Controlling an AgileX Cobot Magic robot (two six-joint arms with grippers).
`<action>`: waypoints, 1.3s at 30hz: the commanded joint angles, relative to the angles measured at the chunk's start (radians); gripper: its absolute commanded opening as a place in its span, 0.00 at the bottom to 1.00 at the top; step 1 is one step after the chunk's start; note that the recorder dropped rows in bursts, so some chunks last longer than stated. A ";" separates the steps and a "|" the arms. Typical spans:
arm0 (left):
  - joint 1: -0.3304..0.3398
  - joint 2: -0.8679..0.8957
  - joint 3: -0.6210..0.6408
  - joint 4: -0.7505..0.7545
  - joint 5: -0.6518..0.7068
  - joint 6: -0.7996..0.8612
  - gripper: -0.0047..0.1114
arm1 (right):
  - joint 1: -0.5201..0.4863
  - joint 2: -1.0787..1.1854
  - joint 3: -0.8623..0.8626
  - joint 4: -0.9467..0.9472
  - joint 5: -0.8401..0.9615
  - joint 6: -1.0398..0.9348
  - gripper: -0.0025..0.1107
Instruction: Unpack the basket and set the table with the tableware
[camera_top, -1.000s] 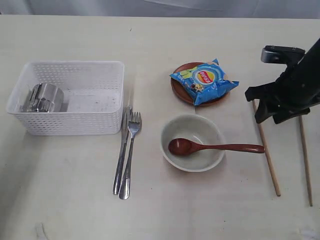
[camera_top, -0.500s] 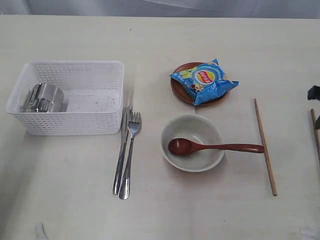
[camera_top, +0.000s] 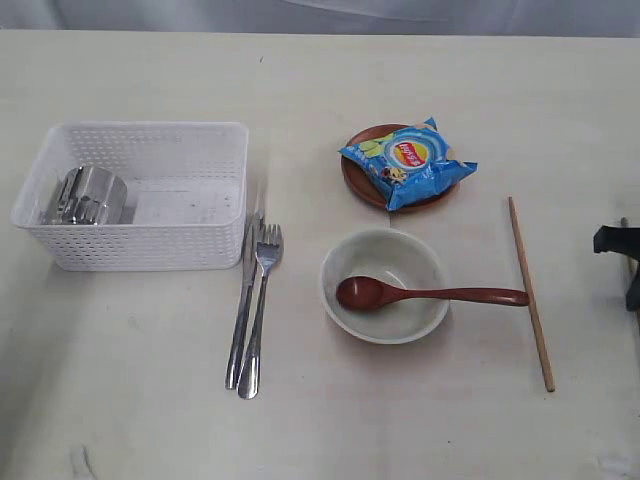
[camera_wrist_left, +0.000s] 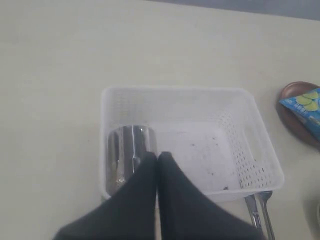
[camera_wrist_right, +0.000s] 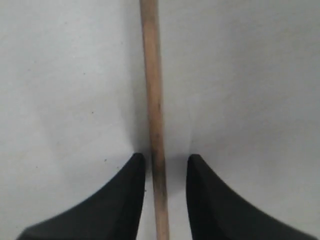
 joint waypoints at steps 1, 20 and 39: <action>-0.001 -0.002 0.007 -0.005 -0.014 0.001 0.04 | 0.038 0.025 0.003 -0.023 -0.025 0.000 0.27; -0.001 -0.002 0.007 -0.005 -0.015 0.001 0.04 | 0.140 -0.040 -0.076 -0.036 0.106 -0.022 0.02; -0.001 -0.002 0.007 -0.033 -0.019 0.008 0.04 | 0.427 -0.269 -0.238 0.283 0.370 -0.052 0.02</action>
